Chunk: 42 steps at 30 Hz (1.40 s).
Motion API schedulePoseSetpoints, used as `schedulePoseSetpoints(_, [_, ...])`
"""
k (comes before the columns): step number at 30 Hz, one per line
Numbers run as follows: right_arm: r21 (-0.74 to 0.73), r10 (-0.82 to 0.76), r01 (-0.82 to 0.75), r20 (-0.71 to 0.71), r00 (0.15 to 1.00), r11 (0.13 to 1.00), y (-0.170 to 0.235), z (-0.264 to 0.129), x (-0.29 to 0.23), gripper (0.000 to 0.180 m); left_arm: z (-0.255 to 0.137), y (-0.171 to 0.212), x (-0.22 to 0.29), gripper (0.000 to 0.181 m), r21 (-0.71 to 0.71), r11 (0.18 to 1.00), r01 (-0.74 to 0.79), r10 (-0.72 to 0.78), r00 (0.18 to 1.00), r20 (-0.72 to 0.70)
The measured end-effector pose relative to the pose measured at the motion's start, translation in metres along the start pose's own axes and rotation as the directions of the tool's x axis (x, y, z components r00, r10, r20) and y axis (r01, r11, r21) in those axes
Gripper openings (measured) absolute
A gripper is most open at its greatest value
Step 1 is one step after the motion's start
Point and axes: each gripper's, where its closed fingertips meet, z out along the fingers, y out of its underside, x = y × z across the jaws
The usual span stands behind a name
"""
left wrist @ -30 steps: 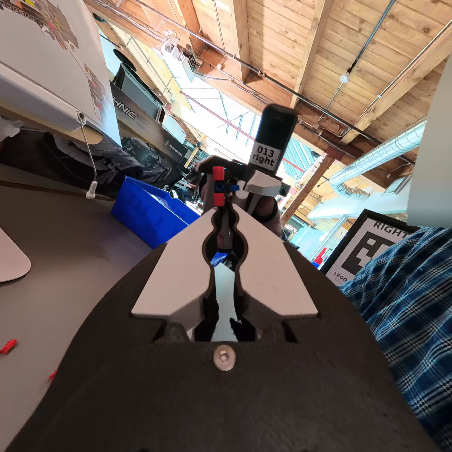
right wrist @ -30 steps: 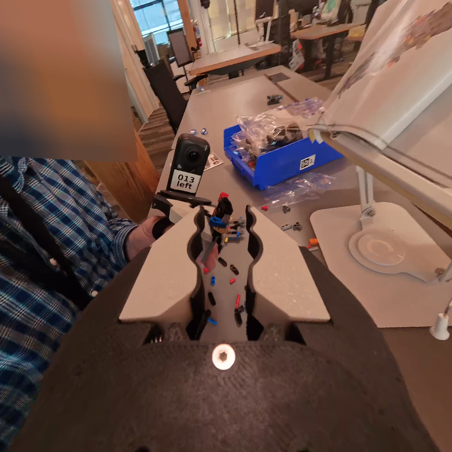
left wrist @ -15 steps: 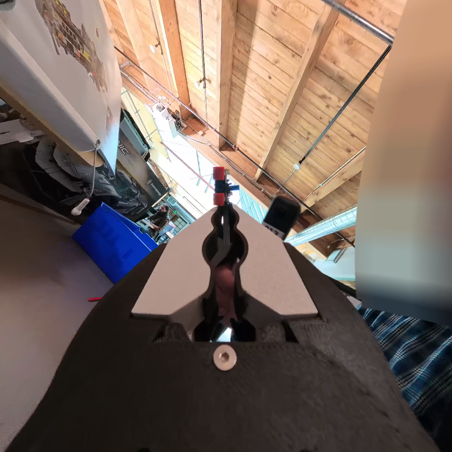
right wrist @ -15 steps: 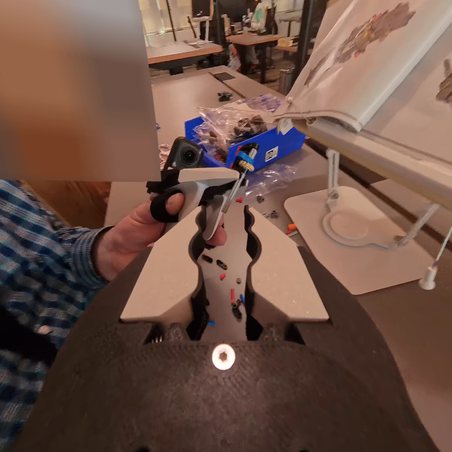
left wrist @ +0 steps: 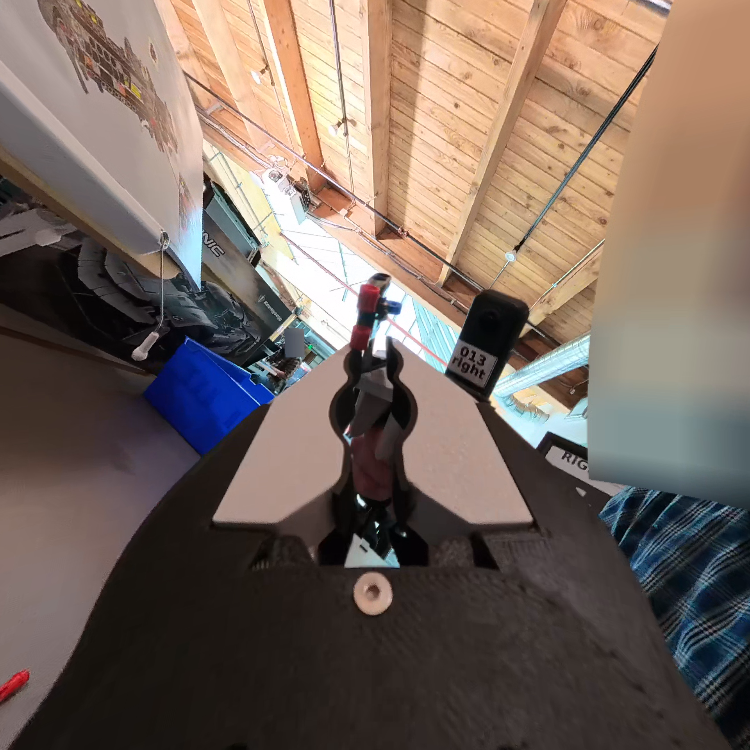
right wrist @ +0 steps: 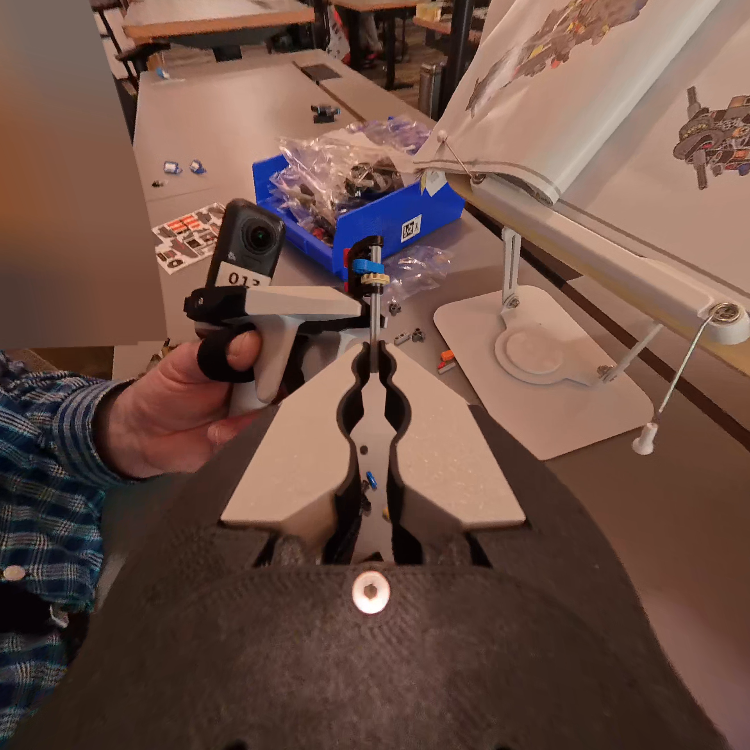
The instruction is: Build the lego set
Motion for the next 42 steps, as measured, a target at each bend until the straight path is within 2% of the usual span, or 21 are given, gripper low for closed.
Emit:
schedulePoseSetpoints(5, [-0.062, -0.021, 0.023, 0.029, 0.999, 0.998, -0.001, -0.009, 0.009, 0.000, 0.000, 0.001, -0.002, 0.029, -0.026, 0.998, -0.057, 0.058, 0.998, 0.038])
schedulePoseSetpoints(9, [-0.153, -0.059, 0.068, 0.062, 0.996, 0.986, 0.004, -0.023, 0.016, 0.000, -0.003, -0.004, -0.010, 0.030, -0.032, 0.994, -0.102, 0.104, 0.991, 0.088])
schedulePoseSetpoints(14, [-0.253, -0.103, 0.132, 0.126, 0.987, 0.958, 0.014, -0.027, 0.009, 0.000, 0.003, 0.003, -0.010, 0.027, -0.069, 0.992, -0.109, 0.114, 0.990, 0.086])
schedulePoseSetpoints(17, [-0.276, -0.113, 0.145, 0.129, 0.985, 0.950, 0.016, -0.028, 0.010, 0.000, 0.005, 0.005, -0.004, 0.011, -0.072, 0.990, -0.120, 0.123, 0.991, 0.052])
schedulePoseSetpoints(23, [-0.301, -0.150, 0.187, 0.143, 0.978, 0.935, 0.017, -0.032, 0.011, 0.000, 0.007, 0.008, -0.002, 0.011, -0.076, 0.993, -0.092, 0.095, 0.995, 0.028])
schedulePoseSetpoints(31, [-0.385, -0.272, 0.305, 0.139, 0.952, 0.871, 0.016, -0.036, 0.017, 0.000, 0.008, 0.011, -0.005, 0.011, -0.085, 0.995, -0.060, 0.062, 0.998, 0.023])
schedulePoseSetpoints(35, [-0.345, -0.233, 0.262, 0.123, 0.965, 0.902, 0.019, -0.033, 0.018, 0.010, 0.007, 0.011, -0.006, 0.010, -0.098, 0.990, -0.097, 0.102, 0.994, 0.043])
schedulePoseSetpoints(42, [-0.263, -0.227, 0.235, 0.061, 0.972, 0.936, 0.024, -0.040, 0.015, 0.001, 0.009, 0.020, -0.005, 0.010, -0.137, 0.986, -0.091, 0.097, 0.995, 0.034])
